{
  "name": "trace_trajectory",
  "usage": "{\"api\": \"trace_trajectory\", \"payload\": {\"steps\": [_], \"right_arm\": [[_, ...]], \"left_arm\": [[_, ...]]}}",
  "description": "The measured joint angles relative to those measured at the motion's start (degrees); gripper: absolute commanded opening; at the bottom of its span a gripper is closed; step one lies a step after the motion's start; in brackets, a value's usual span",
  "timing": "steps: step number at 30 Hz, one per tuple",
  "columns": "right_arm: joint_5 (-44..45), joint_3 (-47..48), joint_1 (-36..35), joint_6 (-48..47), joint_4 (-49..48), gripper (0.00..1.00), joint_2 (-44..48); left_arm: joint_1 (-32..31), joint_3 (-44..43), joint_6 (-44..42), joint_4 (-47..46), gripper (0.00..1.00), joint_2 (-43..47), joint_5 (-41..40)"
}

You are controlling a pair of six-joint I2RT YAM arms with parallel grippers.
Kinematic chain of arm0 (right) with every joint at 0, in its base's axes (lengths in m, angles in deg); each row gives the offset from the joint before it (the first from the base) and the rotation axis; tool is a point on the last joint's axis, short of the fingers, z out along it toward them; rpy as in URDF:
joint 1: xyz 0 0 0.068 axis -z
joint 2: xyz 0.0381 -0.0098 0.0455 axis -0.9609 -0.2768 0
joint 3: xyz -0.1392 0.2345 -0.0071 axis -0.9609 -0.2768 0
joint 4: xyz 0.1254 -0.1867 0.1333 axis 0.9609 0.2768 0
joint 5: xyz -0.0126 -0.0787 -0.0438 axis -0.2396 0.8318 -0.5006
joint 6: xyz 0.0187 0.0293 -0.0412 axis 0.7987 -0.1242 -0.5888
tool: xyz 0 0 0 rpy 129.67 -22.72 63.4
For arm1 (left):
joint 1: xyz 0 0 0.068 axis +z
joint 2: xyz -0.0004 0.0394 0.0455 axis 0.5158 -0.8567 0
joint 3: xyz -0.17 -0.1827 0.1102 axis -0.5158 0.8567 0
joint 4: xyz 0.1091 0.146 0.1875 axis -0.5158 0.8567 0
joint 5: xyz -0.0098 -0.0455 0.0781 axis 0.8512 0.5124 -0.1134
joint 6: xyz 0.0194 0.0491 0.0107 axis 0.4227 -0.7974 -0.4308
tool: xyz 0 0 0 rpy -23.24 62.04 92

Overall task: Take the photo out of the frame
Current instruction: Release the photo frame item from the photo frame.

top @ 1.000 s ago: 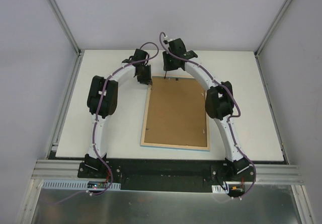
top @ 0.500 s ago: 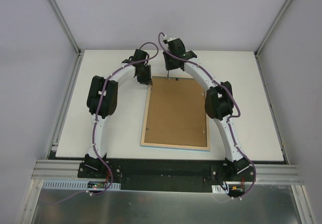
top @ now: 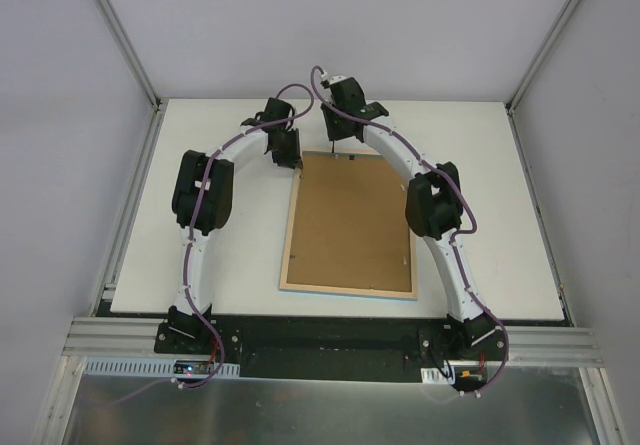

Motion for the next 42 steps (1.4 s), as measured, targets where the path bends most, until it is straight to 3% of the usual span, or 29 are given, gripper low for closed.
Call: {"api": "trace_trajectory", "payload": {"steps": [42], "right_arm": [[5.09, -1.88, -0.83, -1.25, -1.95, 0.01, 0.0]], "left_arm": [[0.37, 0.83, 0.33, -0.81, 0.0, 0.24, 1.2]]}}
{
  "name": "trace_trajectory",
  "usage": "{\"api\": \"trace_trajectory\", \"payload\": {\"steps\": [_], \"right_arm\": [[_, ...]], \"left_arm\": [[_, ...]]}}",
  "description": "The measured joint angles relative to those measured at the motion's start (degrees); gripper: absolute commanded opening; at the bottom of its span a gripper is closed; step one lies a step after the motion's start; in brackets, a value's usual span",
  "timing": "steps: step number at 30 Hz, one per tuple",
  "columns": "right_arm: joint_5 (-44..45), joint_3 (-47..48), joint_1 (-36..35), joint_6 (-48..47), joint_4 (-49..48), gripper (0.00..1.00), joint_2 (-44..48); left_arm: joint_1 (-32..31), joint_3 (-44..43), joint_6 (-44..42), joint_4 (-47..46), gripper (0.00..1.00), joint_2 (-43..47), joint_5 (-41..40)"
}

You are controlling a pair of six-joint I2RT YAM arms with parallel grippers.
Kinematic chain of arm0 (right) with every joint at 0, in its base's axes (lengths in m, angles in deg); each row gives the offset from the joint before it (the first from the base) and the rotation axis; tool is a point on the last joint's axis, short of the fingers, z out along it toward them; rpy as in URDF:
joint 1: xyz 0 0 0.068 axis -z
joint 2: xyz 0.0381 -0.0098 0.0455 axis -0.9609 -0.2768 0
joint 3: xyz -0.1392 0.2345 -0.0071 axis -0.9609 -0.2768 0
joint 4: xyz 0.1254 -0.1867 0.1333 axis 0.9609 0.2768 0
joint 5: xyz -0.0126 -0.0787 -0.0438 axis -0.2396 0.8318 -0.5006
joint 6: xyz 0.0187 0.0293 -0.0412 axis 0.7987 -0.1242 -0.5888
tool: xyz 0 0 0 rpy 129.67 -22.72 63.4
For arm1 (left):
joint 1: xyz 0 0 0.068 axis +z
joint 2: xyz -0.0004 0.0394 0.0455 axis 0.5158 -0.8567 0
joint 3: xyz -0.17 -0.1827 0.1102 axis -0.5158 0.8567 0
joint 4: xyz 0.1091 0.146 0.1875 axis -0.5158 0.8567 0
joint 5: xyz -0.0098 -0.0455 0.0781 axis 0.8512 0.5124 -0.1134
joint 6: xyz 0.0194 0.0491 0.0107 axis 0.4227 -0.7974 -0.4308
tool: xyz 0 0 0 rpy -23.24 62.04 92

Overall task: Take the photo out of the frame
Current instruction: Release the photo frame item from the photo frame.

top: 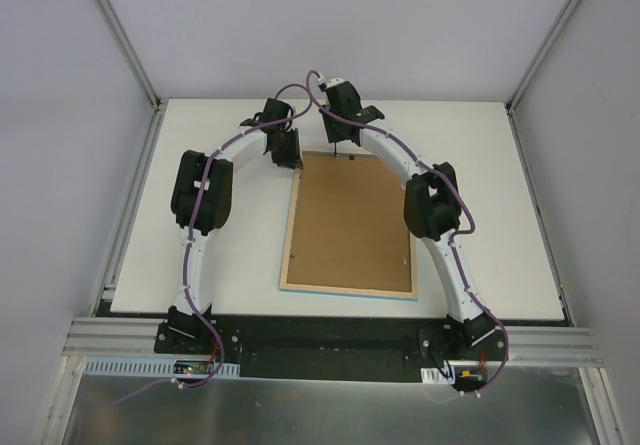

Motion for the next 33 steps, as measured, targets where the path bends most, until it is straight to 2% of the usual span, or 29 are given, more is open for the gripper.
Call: {"api": "trace_trajectory", "payload": {"steps": [15, 33], "right_arm": [[-5.53, 0.07, 0.04, -0.98, -0.2, 0.01, 0.0], [-2.36, 0.0, -0.72, -2.01, -0.28, 0.01, 0.0]], "left_arm": [[0.04, 0.09, 0.04, -0.13, 0.0, 0.02, 0.94], [0.04, 0.42, 0.07, -0.48, 0.0, 0.17, 1.01]]}}
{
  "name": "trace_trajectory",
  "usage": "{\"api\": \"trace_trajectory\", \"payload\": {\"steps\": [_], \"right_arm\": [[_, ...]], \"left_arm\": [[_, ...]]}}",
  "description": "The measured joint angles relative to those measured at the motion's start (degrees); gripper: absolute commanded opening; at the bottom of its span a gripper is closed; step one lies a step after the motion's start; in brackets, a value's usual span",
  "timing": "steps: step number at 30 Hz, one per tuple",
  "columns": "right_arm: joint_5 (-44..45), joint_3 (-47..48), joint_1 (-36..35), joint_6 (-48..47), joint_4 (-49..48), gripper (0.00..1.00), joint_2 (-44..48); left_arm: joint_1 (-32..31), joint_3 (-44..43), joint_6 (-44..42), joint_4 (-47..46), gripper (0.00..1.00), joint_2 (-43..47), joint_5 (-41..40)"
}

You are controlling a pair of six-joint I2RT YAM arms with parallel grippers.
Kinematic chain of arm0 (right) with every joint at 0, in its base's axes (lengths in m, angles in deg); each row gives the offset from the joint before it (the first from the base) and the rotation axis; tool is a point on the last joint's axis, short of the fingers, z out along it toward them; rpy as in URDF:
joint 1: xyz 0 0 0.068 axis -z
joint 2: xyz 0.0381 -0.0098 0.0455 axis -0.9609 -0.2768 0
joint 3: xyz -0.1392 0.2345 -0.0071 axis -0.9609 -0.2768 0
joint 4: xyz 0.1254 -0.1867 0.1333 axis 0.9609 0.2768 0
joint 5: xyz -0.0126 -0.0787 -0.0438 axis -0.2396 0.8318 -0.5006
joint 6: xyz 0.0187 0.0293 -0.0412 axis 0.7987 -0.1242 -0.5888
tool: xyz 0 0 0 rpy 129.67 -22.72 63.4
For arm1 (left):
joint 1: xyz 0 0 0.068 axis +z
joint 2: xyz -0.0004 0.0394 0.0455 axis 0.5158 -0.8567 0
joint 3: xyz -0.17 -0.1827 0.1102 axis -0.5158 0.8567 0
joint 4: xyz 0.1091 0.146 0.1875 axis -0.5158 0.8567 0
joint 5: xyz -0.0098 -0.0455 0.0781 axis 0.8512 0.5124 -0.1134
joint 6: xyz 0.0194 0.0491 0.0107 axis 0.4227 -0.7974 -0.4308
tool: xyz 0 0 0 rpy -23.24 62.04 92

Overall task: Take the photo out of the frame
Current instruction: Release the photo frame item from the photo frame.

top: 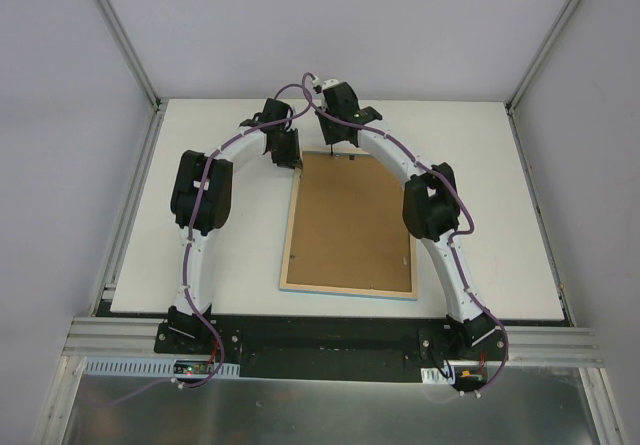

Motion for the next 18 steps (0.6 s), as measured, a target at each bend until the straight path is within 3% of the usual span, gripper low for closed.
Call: {"api": "trace_trajectory", "payload": {"steps": [18], "right_arm": [[0.61, -3.52, 1.03, -0.85, -1.95, 0.01, 1.84]], "left_arm": [[0.0, 0.22, 0.02, -0.17, 0.0, 0.13, -0.02]]}}
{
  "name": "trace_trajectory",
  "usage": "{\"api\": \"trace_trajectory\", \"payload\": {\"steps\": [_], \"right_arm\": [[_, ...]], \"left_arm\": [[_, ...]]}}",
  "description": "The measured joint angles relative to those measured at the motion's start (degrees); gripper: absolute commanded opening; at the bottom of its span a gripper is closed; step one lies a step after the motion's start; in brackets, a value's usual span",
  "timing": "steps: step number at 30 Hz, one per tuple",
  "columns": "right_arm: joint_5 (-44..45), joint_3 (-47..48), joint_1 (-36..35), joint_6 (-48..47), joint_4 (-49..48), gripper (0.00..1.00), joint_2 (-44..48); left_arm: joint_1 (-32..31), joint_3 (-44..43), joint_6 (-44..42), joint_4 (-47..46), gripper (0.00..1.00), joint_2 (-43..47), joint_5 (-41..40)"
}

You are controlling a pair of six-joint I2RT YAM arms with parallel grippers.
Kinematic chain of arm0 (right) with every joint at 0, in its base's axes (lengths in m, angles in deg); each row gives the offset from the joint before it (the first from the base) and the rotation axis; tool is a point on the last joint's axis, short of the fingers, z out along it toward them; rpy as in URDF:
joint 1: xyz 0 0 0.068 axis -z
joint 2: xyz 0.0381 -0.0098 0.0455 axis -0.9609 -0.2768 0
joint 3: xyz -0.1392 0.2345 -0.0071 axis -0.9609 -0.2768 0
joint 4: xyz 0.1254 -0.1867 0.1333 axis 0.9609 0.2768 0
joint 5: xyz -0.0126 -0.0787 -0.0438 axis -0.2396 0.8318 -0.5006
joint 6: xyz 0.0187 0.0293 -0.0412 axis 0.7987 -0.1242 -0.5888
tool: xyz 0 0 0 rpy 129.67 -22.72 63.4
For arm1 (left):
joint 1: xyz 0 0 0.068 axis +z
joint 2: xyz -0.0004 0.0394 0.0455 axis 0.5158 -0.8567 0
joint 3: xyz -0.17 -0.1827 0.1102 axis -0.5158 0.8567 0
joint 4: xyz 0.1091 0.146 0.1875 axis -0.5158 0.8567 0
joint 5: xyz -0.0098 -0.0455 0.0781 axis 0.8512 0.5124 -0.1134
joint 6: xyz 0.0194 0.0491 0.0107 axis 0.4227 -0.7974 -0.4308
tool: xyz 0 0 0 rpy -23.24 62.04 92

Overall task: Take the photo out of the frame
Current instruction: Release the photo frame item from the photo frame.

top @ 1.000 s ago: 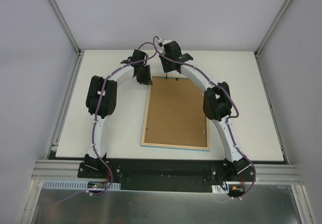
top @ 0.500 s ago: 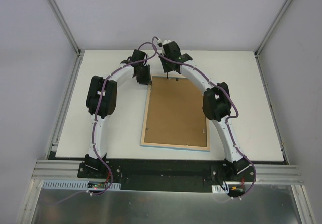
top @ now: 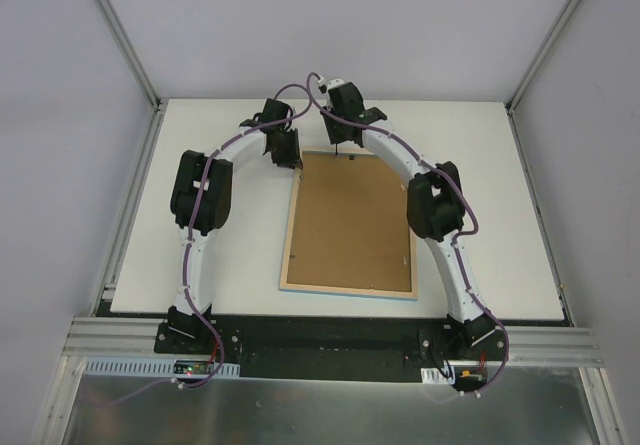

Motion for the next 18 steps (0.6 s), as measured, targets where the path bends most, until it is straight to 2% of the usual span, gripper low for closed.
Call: {"api": "trace_trajectory", "payload": {"steps": [18], "right_arm": [[-0.11, -1.66, 0.26, -0.7, -0.83, 0.01, 0.9]], "left_arm": [[0.0, 0.11, 0.15, -0.04, 0.0, 0.09, 0.0]]}}
